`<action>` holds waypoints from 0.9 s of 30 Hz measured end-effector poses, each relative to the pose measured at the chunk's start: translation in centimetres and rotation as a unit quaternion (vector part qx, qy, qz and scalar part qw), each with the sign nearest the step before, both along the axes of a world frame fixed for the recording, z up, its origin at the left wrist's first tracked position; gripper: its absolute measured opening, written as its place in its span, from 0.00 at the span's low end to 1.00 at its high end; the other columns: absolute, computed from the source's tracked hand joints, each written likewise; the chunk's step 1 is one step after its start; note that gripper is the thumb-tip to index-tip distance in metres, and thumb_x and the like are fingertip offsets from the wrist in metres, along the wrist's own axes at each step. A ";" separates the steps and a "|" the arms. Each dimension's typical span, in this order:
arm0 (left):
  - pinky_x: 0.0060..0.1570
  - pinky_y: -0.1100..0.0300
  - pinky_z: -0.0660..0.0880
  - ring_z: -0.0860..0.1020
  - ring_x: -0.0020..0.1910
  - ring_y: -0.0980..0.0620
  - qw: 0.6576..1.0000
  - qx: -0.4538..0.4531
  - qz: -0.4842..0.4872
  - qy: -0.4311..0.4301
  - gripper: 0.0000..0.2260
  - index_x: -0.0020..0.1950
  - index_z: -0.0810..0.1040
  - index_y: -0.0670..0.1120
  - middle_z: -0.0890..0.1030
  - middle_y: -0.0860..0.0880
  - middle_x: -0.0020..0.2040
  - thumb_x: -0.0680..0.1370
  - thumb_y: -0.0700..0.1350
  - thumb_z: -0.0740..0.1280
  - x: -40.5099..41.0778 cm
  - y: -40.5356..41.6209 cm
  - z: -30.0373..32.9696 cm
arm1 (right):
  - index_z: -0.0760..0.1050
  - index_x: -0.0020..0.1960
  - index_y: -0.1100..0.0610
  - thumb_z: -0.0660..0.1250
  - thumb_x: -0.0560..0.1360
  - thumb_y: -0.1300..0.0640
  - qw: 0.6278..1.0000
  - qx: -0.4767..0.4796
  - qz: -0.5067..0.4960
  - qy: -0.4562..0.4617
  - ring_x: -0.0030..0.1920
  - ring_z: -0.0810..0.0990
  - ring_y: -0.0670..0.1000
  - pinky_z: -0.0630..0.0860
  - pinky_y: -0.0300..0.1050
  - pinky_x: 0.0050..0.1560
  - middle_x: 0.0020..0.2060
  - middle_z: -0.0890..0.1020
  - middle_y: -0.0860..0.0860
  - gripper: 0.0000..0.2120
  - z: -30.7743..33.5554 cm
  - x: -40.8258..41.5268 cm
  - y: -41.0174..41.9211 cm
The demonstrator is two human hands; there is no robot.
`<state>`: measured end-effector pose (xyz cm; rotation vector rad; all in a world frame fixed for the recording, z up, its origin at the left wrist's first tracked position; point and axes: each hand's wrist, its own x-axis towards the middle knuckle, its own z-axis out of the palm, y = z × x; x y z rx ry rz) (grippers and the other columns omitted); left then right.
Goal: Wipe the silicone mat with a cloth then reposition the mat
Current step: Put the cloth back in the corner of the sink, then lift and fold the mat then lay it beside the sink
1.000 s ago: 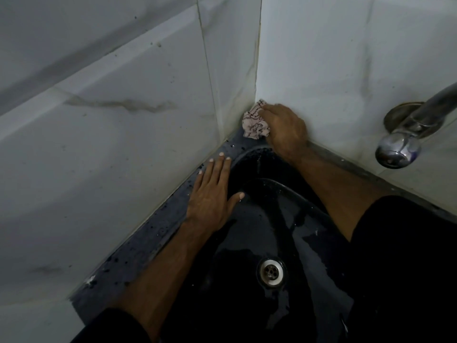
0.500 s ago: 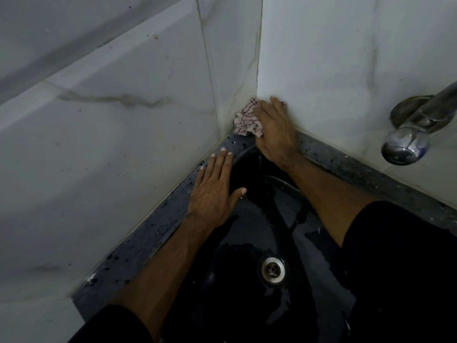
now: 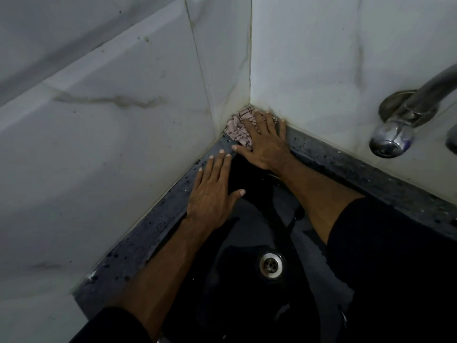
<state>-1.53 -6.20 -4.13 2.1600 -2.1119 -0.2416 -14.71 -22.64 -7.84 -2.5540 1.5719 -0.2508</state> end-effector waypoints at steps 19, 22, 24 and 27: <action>0.75 0.52 0.44 0.40 0.77 0.50 0.995 -0.015 -0.092 0.040 0.37 0.78 0.39 0.49 0.40 0.51 0.79 0.78 0.65 0.51 -14.0 13.3 6.3 | 0.38 0.76 0.37 0.41 0.63 0.18 0.973 0.172 -0.117 -0.102 0.75 0.30 0.48 0.32 0.58 0.73 0.77 0.34 0.43 0.46 7.8 -17.7 22.5; 0.74 0.53 0.45 0.41 0.77 0.51 0.991 -0.033 -0.121 0.054 0.37 0.78 0.40 0.49 0.40 0.51 0.79 0.78 0.66 0.52 -17.7 14.9 7.1 | 0.38 0.76 0.37 0.43 0.65 0.20 0.968 0.172 -0.145 -0.110 0.75 0.30 0.47 0.31 0.58 0.72 0.77 0.35 0.44 0.44 8.7 -21.8 26.0; 0.74 0.53 0.45 0.42 0.78 0.51 0.988 -0.043 -0.135 0.061 0.37 0.79 0.41 0.49 0.41 0.52 0.79 0.78 0.66 0.53 -20.5 15.9 7.5 | 0.38 0.76 0.38 0.44 0.67 0.21 0.968 0.161 -0.160 -0.106 0.75 0.31 0.48 0.31 0.58 0.72 0.77 0.35 0.45 0.43 9.6 -24.8 28.3; 0.74 0.53 0.45 0.42 0.77 0.51 0.983 -0.043 -0.158 0.079 0.37 0.79 0.41 0.49 0.41 0.51 0.79 0.78 0.65 0.54 -24.9 17.7 7.8 | 0.39 0.76 0.39 0.46 0.68 0.23 0.965 0.151 -0.180 -0.114 0.76 0.32 0.49 0.33 0.59 0.73 0.77 0.36 0.45 0.42 10.9 -29.4 31.2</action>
